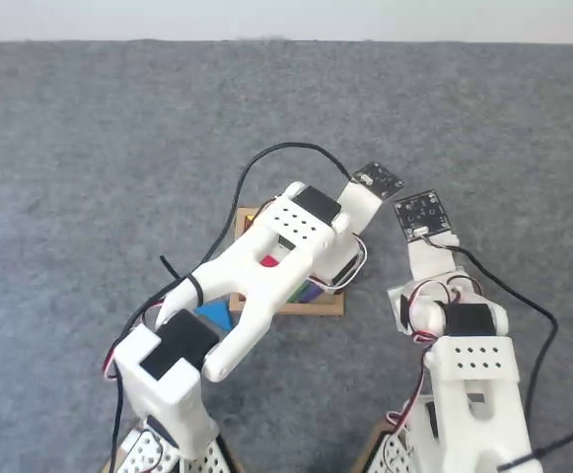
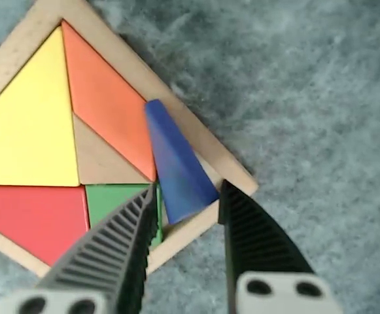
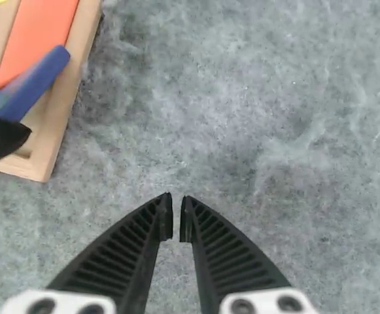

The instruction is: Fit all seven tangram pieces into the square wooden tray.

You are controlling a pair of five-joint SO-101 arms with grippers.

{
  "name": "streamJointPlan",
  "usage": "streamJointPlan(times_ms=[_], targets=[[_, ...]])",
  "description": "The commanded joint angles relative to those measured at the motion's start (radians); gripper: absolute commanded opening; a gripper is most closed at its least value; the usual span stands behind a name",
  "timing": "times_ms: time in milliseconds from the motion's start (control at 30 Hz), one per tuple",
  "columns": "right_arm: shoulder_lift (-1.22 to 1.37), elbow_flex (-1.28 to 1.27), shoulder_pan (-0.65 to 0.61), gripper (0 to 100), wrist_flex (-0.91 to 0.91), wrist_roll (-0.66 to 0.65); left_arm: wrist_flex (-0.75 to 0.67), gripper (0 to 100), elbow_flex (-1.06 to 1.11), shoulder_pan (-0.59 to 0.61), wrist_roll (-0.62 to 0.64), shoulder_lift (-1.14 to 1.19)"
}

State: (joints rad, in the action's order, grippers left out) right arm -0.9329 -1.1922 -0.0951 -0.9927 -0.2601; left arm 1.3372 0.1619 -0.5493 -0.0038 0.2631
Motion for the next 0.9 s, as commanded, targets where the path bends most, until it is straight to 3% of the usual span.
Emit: streamJointPlan(times_ms=[0,333,633,867], targets=[[-0.031,0.003,-0.004,4.0,-0.008,0.005,0.012,15,-0.047,-0.006,0.008,-0.012],[-0.030,0.003,-0.004,4.0,-0.008,0.005,0.040,15,-0.024,-0.006,-0.020,-0.147],[-0.030,0.003,-0.007,4.0,-0.008,0.005,-0.135,15,0.065,-0.025,-0.012,-0.028],[-0.028,0.003,-0.008,4.0,-0.008,0.005,-0.153,15,0.064,-0.077,0.029,-0.055]])
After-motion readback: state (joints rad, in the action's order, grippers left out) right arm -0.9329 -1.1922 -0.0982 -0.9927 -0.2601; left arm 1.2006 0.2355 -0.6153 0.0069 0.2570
